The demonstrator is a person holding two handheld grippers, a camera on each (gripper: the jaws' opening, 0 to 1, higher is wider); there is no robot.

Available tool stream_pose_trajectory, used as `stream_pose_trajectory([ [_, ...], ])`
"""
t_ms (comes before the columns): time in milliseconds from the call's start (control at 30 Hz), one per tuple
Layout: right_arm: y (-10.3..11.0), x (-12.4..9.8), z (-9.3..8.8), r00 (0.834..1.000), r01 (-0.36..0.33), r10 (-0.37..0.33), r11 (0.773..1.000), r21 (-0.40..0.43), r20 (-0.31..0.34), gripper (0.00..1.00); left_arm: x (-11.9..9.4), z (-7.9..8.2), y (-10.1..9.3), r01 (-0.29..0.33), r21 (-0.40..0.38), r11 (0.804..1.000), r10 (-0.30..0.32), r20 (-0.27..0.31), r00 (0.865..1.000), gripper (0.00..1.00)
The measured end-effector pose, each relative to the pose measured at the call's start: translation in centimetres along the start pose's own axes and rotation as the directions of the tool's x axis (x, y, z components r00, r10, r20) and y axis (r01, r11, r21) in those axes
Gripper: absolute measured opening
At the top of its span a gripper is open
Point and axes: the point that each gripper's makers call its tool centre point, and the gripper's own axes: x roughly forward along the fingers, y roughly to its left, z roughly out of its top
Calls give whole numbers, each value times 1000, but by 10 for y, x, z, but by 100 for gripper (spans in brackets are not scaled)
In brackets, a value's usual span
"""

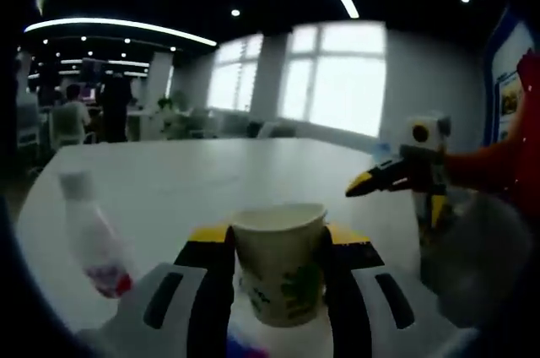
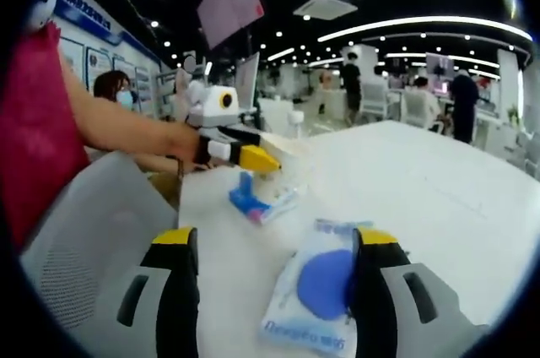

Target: Arrange the tabletop items into an orderly group along one side of the table until the central work area is clear of visible clutter.

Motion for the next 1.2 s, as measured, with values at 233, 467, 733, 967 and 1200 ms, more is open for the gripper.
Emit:
stream_pose_trajectory([
  [233,-13,0,-3,1000,-26,26,1000,13,-7,74,14,5,22,-114,-5,993,114,99,989,38],
  [467,-23,3,-5,999,-44,44,999,16,-21,73,16,-13,47,-208,42,977,204,80,976,38],
  [733,-31,21,-7,997,-67,69,997,38,-30,72,30,-20,67,-316,77,946,308,100,946,37],
  [967,-29,27,-12,994,-94,96,995,45,-50,72,36,-35,76,-367,65,928,360,100,928,37],
  [1200,-33,26,-18,993,-92,96,994,62,-62,72,33,-38,88,-424,71,903,416,101,904,37],
])
